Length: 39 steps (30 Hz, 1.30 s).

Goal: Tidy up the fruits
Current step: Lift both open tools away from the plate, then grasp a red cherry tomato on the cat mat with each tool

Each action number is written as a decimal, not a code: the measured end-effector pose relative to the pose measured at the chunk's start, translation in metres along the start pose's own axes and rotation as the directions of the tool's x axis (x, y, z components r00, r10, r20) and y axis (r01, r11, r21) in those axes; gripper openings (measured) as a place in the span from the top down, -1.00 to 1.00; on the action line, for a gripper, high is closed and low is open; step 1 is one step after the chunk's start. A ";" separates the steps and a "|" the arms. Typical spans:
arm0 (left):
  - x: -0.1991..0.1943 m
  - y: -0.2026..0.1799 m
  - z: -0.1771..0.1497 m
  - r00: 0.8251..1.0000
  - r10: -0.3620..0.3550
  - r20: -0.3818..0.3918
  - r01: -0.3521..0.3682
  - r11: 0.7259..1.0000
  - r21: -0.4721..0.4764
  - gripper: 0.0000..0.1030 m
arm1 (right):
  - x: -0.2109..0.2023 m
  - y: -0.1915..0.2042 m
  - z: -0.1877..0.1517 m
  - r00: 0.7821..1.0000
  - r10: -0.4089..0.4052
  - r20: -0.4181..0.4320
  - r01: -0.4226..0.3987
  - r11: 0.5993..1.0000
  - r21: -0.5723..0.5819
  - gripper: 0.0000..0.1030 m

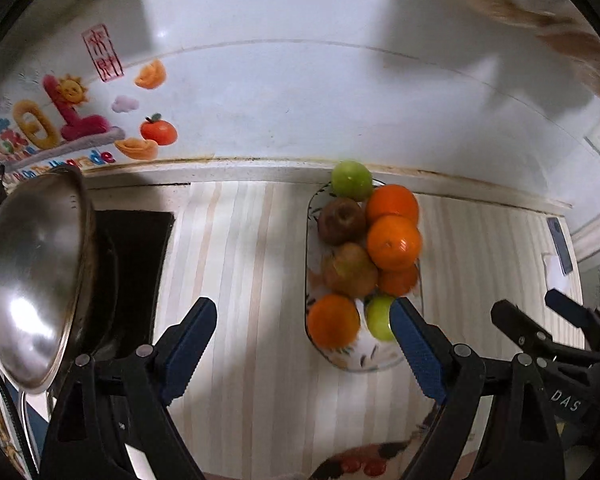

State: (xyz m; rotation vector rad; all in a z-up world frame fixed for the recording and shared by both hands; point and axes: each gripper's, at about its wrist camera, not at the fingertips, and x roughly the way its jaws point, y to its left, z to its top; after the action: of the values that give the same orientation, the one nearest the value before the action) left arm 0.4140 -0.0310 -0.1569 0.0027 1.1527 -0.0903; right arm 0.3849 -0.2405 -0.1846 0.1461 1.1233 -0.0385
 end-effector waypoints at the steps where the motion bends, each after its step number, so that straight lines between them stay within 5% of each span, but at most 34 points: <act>1: -0.007 -0.002 -0.005 1.000 0.001 0.007 -0.001 1.000 0.006 -0.72 | -0.011 -0.001 -0.006 1.000 -0.007 0.020 0.007 1.000 0.004 -0.90; 12: -0.066 -0.011 -0.057 0.997 -0.003 0.083 0.000 1.000 0.029 -0.72 | -0.090 0.003 -0.051 0.994 -0.011 0.107 0.012 1.000 -0.011 -0.90; 29: -0.135 -0.009 -0.083 0.982 -0.034 0.184 0.029 0.999 0.032 -0.72 | -0.187 0.010 -0.093 0.973 0.018 0.229 -0.015 1.000 -0.016 -0.90; 34: -0.136 -0.009 -0.087 0.983 -0.061 0.172 0.058 0.998 0.024 -0.72 | -0.190 0.008 -0.095 0.974 0.037 0.225 -0.037 0.999 -0.004 -0.90; 39: -0.104 -0.013 -0.092 0.994 -0.059 0.089 0.056 0.998 0.034 -0.74 | -0.148 -0.010 -0.101 0.994 0.048 0.099 -0.052 0.998 0.035 -0.90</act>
State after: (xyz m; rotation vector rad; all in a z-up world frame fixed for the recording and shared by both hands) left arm 0.2869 -0.0323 -0.0992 -0.0072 1.0616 -0.1581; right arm 0.2299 -0.2426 -0.0954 0.2040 1.0211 -0.0216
